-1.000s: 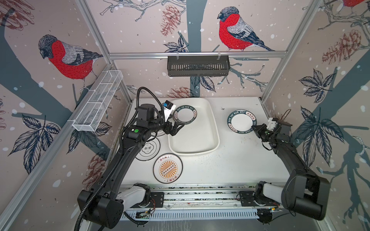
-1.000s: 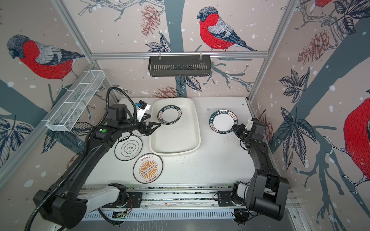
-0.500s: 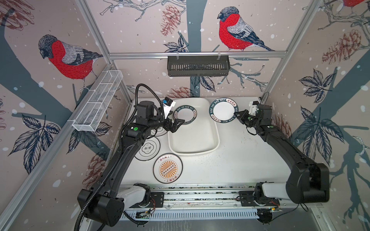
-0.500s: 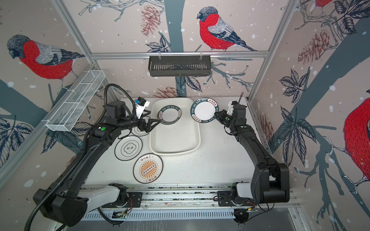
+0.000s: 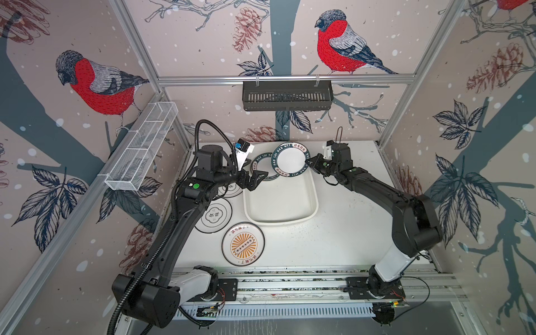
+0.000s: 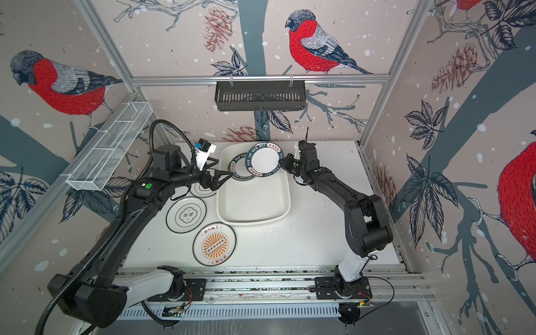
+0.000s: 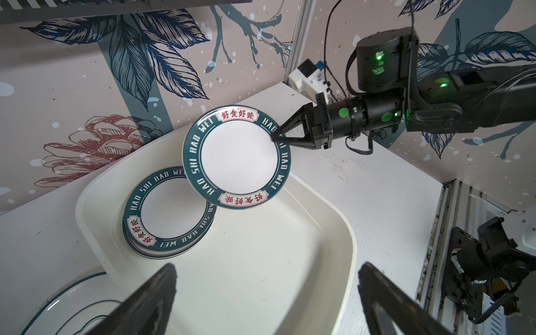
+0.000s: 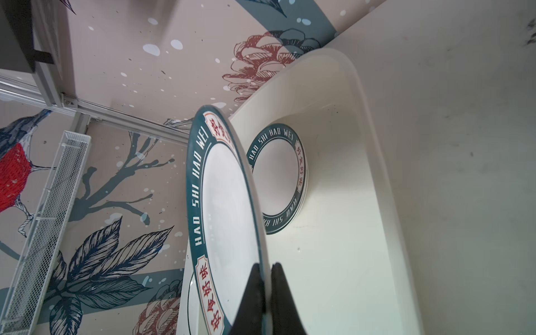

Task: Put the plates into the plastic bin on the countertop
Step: 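Lift the green-rimmed plate over the tray rim with the right gripper, then lower the green-rimmed plate onto the stacked plates in the tray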

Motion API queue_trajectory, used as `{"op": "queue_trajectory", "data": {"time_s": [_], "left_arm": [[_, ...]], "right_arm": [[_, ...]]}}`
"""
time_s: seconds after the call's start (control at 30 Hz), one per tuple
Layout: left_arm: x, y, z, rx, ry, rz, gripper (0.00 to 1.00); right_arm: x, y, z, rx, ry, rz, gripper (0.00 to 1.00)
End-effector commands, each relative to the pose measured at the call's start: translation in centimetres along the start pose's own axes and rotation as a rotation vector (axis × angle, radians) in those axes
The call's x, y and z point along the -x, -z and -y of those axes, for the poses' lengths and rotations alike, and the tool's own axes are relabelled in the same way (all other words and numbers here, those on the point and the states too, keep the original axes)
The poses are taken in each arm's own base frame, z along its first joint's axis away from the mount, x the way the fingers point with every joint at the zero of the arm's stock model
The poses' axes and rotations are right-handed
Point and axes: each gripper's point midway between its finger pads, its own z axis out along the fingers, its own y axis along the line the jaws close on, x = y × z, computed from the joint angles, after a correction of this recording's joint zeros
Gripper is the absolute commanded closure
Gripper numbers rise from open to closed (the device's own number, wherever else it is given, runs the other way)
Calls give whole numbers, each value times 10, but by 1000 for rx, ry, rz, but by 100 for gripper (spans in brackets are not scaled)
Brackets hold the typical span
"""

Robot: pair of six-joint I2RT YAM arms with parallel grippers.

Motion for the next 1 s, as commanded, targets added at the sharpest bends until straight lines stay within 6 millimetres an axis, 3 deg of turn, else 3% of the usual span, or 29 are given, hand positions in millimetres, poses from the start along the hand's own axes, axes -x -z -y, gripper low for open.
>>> {"op": "queue_trajectory", "data": {"time_s": [0.0,0.27,0.5,0.97], "left_arm": [[9,2,2,-10,-15,29,3],[7,6,3,-2,-23,26,3],[6,8,6,-4,-23,28,3],[9,10,7,-2,-17,45,3]], "right_arm": [[8,-17,-16,50,20,32,93],[-11,-69,-5,49,1,-40,93],[-21,-104,4,47,-22,-81,93],[-29,-136,23,-3,-30,-137,90]]}}
